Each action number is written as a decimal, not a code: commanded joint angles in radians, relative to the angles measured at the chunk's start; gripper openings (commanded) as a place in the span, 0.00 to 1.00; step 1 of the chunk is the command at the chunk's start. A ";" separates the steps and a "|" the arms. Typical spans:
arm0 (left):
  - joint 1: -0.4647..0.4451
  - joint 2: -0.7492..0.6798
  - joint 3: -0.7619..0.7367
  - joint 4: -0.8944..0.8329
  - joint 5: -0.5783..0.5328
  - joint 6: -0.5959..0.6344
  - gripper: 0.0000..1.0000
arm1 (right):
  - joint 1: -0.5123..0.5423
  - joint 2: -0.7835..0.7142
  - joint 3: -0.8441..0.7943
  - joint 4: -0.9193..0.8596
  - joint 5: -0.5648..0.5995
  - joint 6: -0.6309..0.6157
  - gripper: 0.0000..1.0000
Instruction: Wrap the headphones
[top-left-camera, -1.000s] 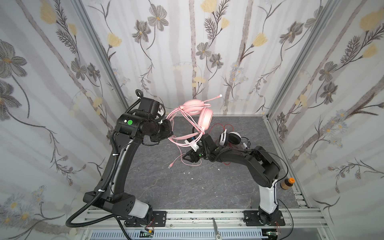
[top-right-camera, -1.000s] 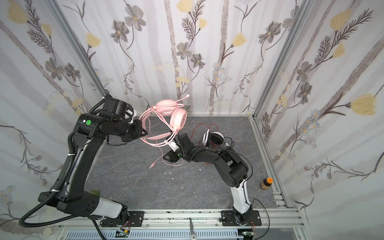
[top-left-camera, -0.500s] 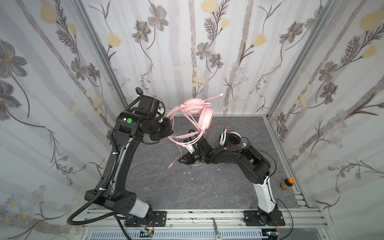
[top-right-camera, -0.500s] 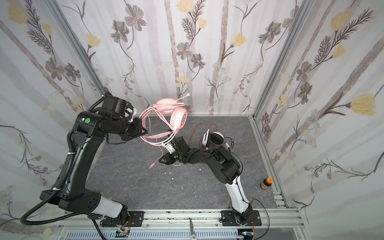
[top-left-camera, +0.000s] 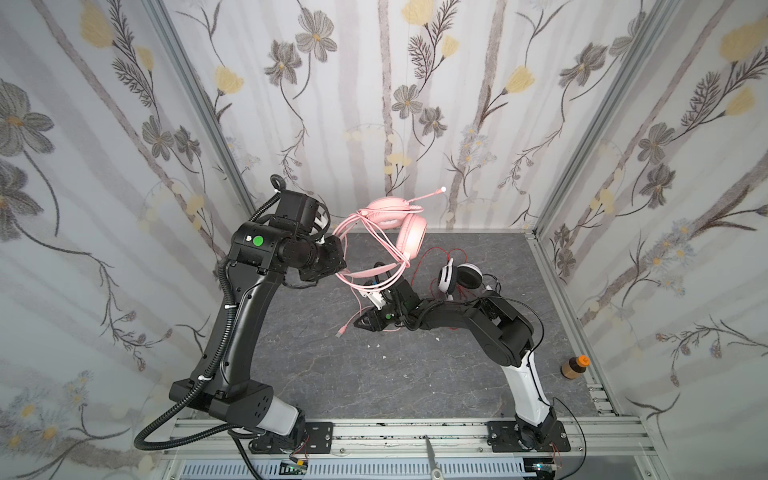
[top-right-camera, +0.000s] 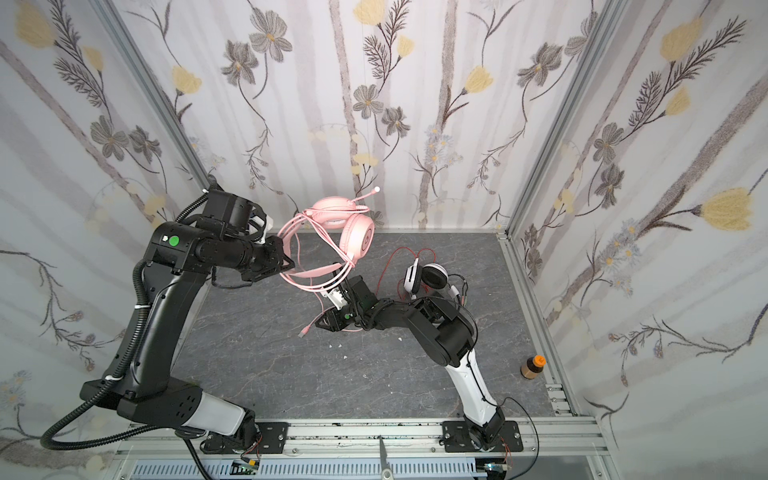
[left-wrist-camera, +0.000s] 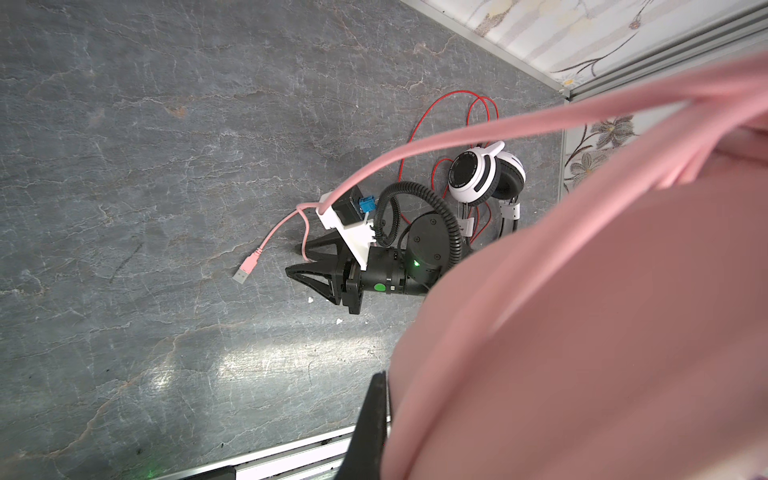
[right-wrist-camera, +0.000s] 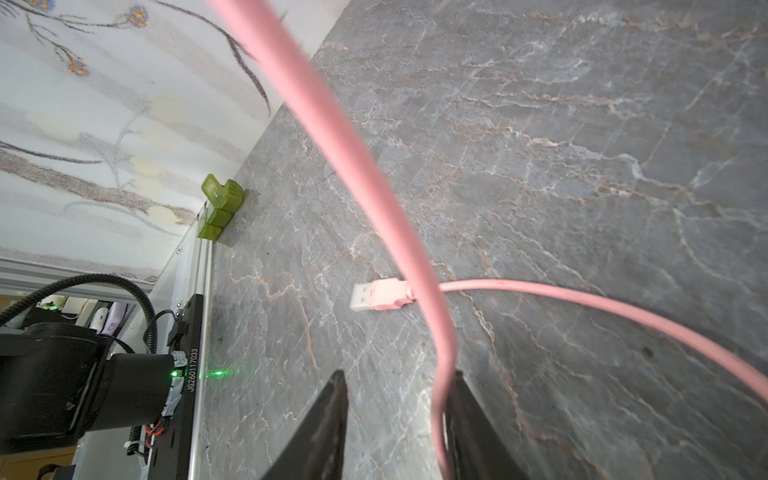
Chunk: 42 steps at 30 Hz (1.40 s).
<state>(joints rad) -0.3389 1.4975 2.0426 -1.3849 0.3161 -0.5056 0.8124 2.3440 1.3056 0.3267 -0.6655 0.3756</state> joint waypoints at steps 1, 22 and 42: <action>0.001 -0.013 0.014 0.022 0.028 -0.008 0.00 | 0.009 0.015 0.018 0.057 -0.006 0.018 0.35; 0.132 0.037 0.080 -0.039 0.042 0.030 0.00 | -0.034 -0.674 -0.623 -0.276 0.390 -0.229 0.00; 0.172 0.129 0.079 -0.046 -0.215 0.058 0.00 | 0.009 -1.184 -0.408 -0.688 0.722 -0.445 0.00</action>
<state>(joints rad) -0.1650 1.6184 2.1166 -1.4883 0.1421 -0.4664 0.8108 1.1931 0.8574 -0.3008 -0.0116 0.0250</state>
